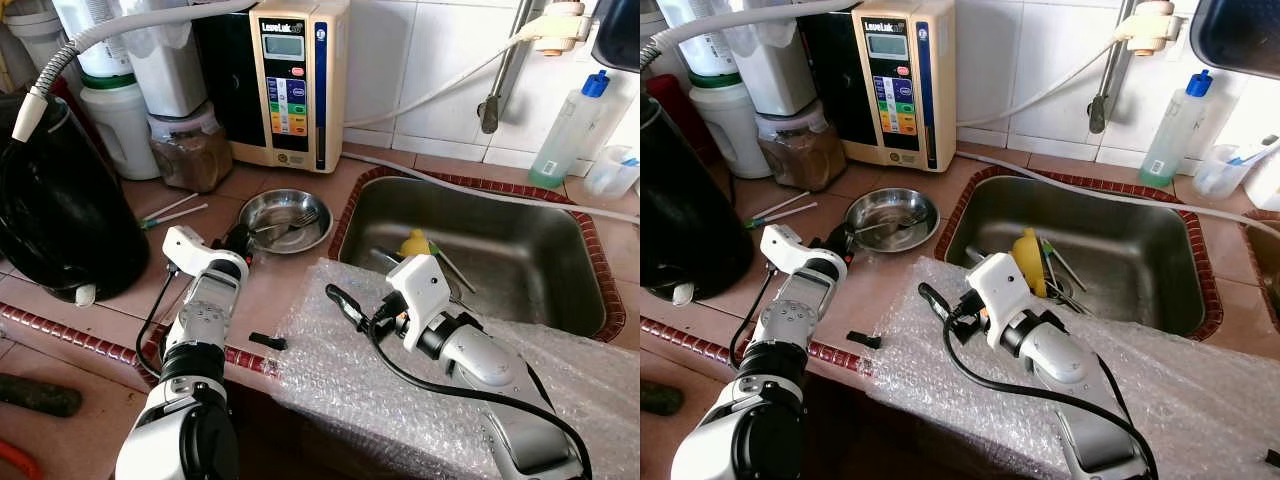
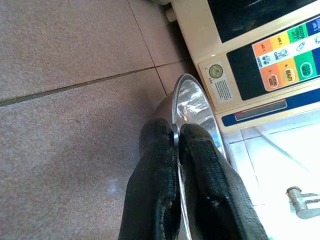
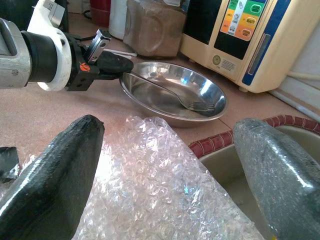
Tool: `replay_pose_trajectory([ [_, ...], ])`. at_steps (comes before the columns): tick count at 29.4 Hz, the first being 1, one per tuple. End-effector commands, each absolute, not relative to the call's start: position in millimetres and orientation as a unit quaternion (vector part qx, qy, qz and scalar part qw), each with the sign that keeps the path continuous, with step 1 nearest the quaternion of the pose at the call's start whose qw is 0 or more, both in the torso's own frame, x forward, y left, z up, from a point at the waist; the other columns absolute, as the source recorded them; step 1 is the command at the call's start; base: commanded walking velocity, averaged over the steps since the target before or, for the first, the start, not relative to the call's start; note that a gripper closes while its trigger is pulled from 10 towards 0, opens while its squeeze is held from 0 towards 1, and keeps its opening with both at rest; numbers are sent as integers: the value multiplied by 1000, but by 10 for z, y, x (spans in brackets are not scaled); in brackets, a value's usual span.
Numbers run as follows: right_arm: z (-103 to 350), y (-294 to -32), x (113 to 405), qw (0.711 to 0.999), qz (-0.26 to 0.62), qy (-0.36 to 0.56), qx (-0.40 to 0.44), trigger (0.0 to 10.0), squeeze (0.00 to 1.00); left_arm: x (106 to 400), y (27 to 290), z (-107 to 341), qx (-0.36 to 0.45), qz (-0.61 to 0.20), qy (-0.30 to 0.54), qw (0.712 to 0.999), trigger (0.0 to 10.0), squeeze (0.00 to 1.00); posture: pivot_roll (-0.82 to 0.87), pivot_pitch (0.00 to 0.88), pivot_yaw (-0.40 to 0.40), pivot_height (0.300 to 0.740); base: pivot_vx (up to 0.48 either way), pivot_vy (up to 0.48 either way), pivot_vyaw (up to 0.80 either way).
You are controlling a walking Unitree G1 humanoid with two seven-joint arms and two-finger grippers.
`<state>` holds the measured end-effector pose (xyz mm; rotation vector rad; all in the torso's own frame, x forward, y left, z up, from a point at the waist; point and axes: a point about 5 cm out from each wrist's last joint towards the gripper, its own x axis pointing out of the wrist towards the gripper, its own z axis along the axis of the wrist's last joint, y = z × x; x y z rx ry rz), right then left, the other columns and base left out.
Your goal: Kitchen organization
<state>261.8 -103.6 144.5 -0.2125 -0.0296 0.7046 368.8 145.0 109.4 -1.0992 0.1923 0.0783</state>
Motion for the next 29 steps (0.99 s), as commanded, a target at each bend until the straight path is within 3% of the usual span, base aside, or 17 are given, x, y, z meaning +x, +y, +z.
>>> replay_pose_trajectory([
  [1,1480,-1003,2610,929,353,-21,-111,10000,0,3715,1465,1132,-518,39,91,850,0,0,-67,0,47,740,0,0,0],
  [13,1478,-1001,2639,929,352,-23,-115,10000,0,3682,1594,1185,-497,67,74,862,0,0,-56,0,47,740,0,0,0],
  [16,1474,-1012,2647,929,352,-22,-115,10000,0,3619,1545,1211,-488,35,65,870,0,0,-48,0,41,740,0,0,0],
  [29,1466,-997,2670,926,358,-22,-120,10000,0,3425,1536,1101,-477,41,89,873,0,0,-39,0,31,740,0,0,0],
])
